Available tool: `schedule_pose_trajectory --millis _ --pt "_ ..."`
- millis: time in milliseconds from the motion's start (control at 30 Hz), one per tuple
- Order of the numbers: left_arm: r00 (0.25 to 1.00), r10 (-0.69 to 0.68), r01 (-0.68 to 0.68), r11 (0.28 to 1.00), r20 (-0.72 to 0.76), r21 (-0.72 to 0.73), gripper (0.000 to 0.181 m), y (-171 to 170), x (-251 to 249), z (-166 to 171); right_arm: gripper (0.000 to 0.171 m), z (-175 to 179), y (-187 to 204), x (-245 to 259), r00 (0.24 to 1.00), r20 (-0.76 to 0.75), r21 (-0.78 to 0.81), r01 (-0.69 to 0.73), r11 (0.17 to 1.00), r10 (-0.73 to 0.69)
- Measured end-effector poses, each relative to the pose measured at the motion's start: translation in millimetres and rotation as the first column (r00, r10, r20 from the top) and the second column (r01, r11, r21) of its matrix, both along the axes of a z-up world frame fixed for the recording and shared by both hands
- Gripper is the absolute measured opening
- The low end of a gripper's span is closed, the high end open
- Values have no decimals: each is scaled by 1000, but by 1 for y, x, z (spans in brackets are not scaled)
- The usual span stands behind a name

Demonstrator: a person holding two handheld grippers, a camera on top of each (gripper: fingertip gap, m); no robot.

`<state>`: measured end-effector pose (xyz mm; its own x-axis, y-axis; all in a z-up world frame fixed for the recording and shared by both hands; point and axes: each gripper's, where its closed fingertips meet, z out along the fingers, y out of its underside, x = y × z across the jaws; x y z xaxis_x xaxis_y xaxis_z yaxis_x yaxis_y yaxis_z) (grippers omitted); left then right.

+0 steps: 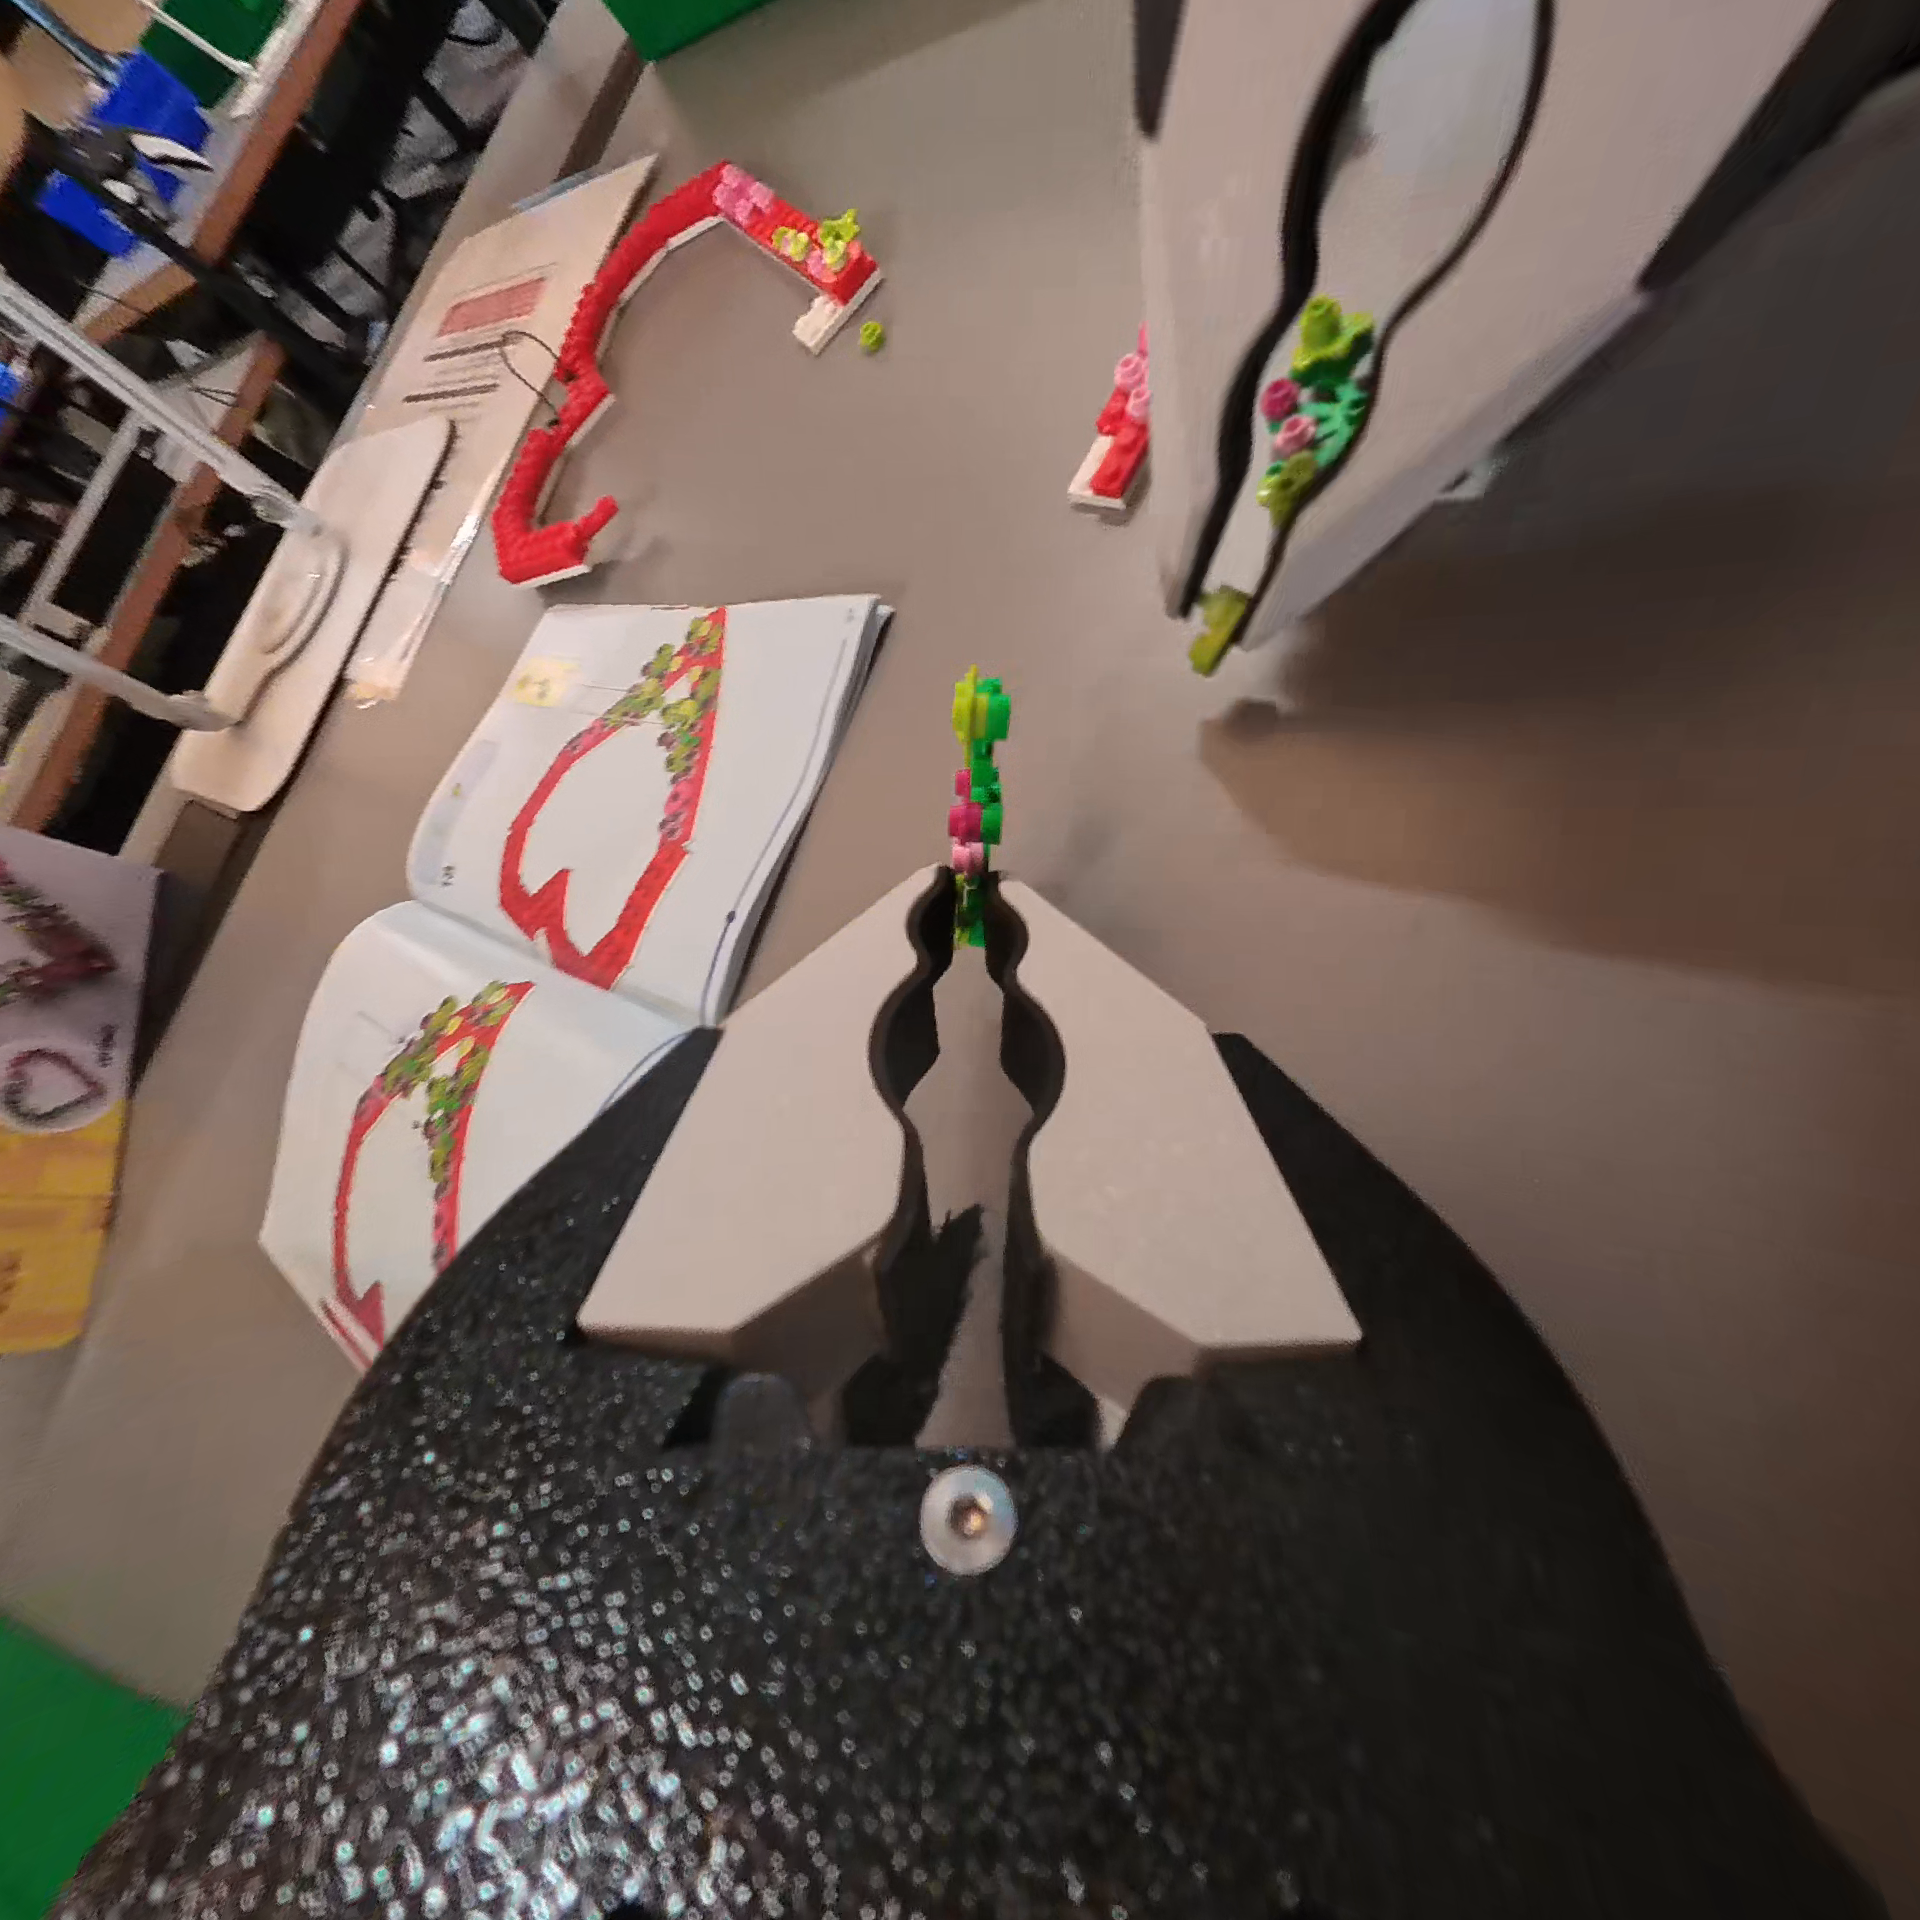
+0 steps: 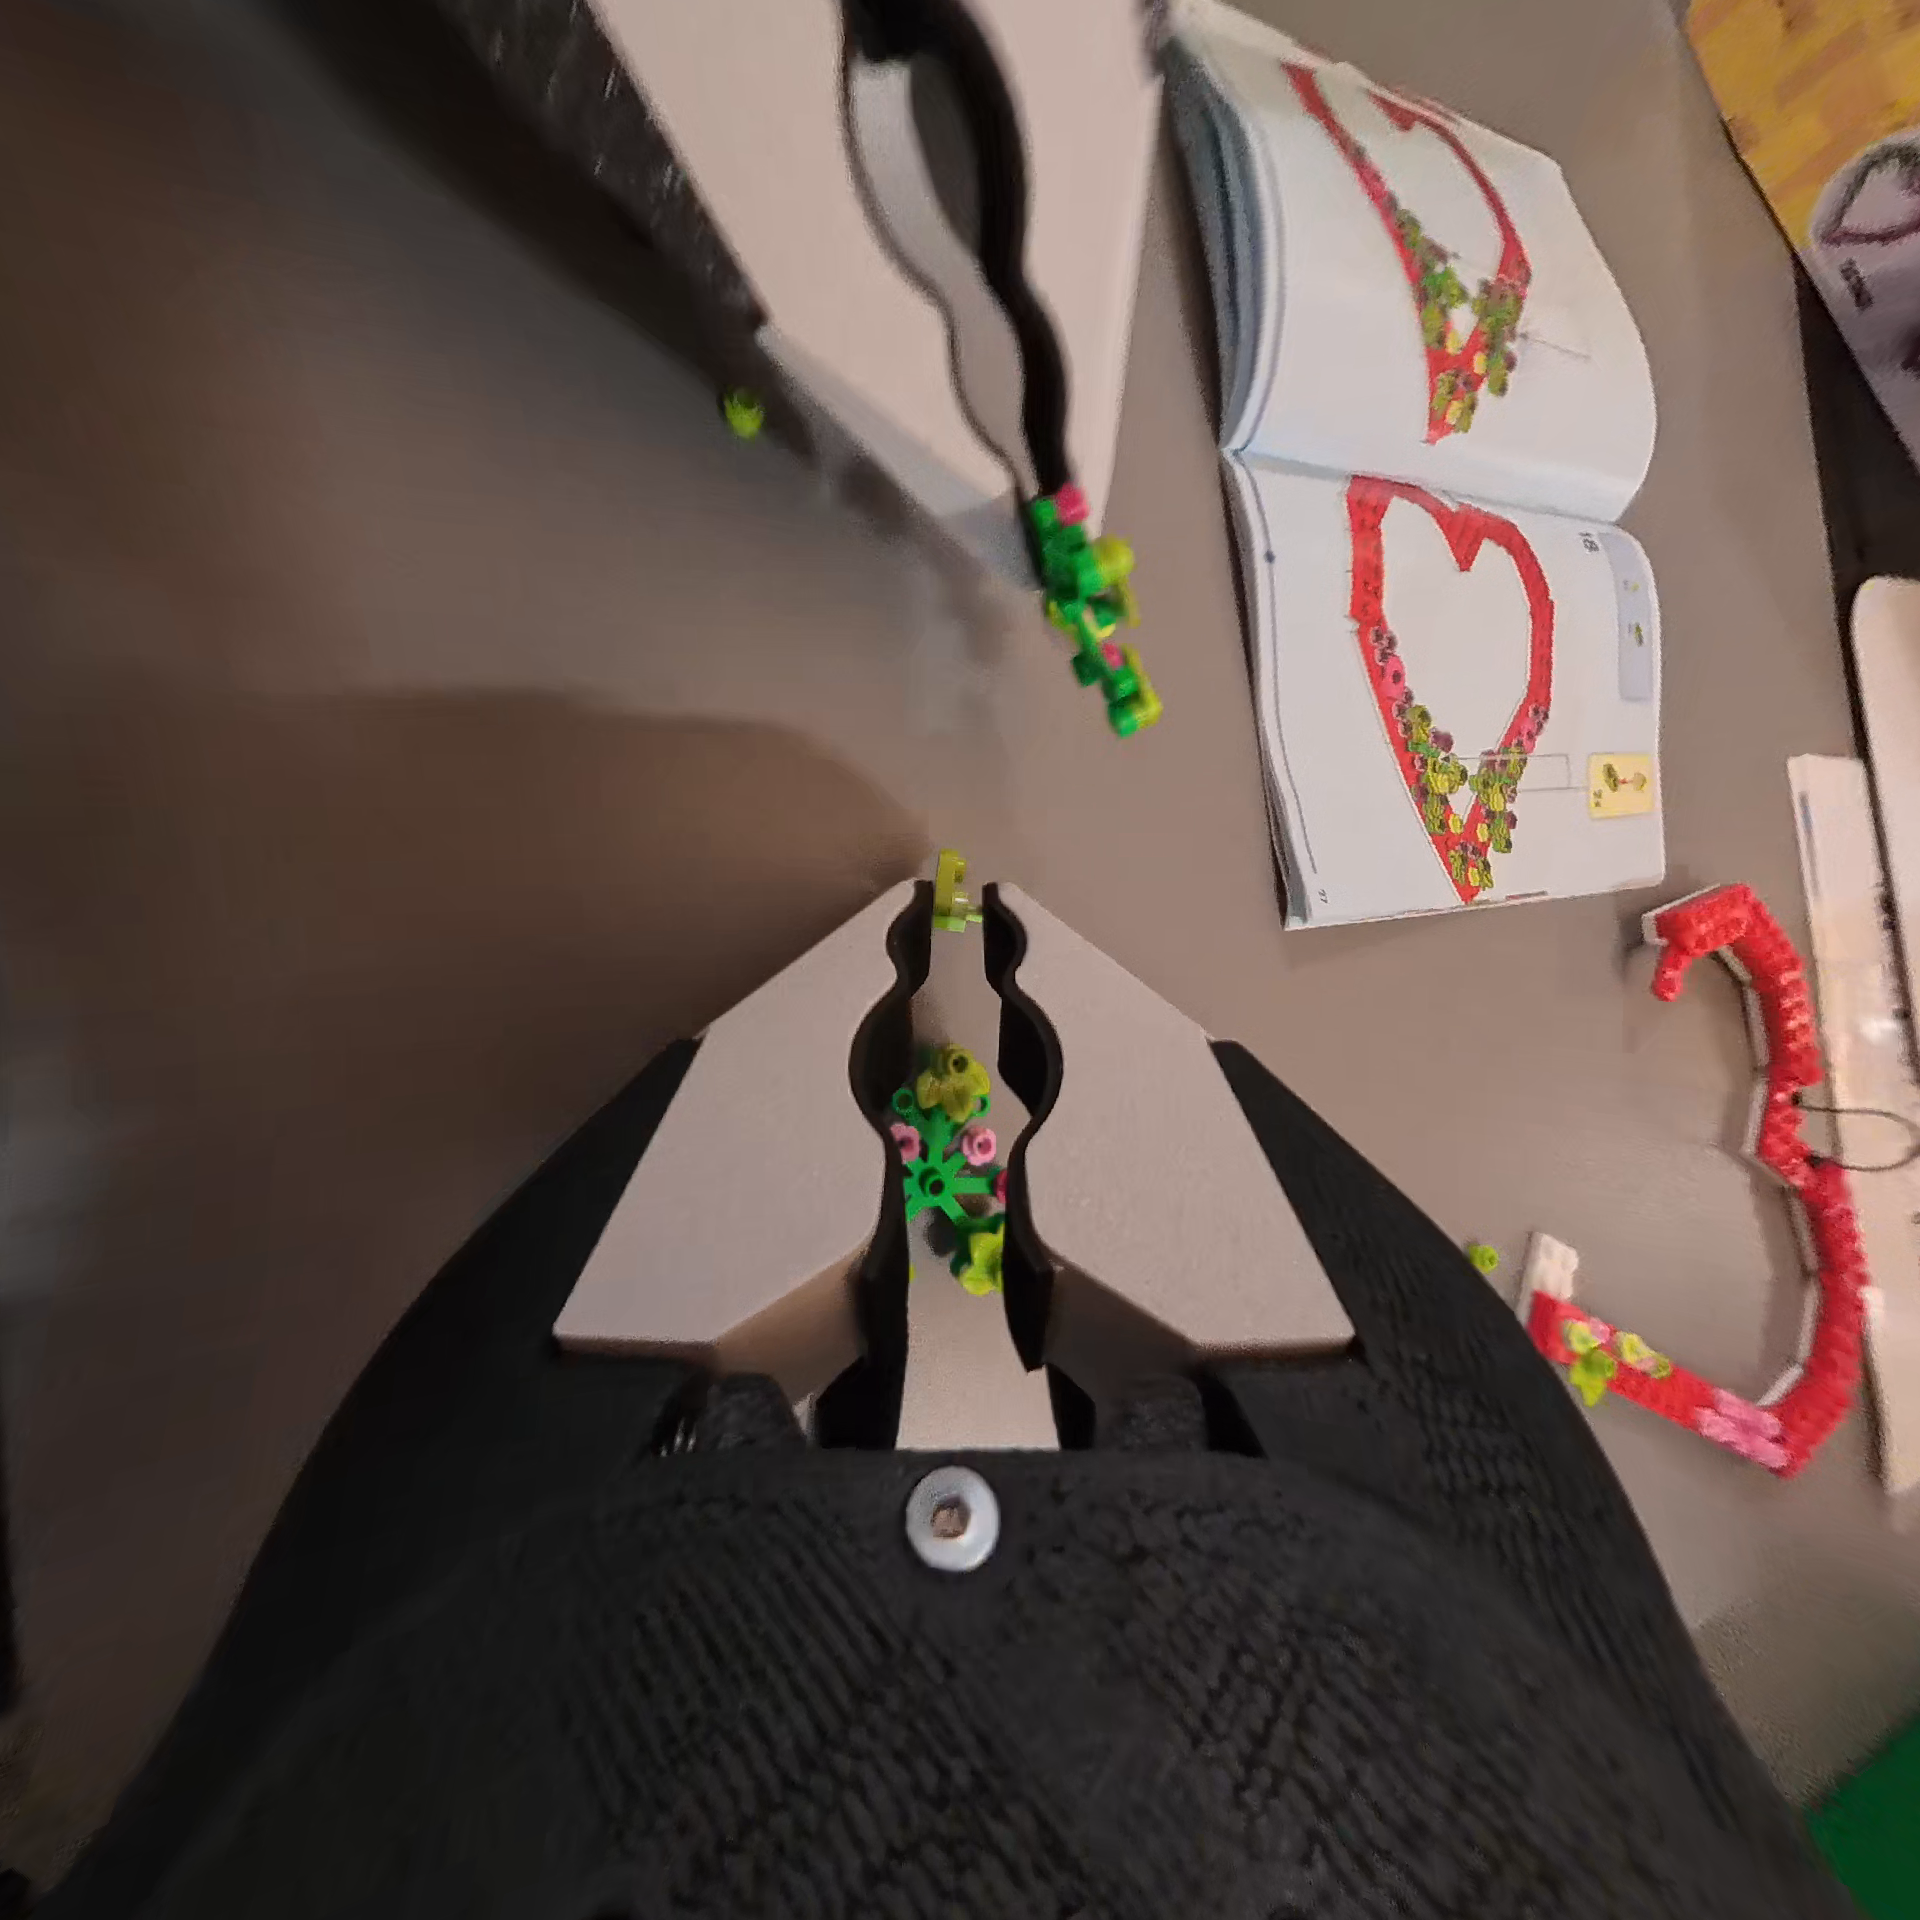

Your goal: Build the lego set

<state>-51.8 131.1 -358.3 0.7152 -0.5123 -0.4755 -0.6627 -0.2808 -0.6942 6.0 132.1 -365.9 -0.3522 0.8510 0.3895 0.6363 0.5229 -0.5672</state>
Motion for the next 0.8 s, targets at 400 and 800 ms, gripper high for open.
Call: schedule_pose_trajectory --millis 400,800 --pt "998 49 -51 996 29 72 2 2 -7 3 12 -9 -8 -5 993 38 156 -118 981 113" --pt "999 33 -28 986 -30 163 2 -1 -10 11 17 -2 -5 -4 998 13 -350 70 934 -69"
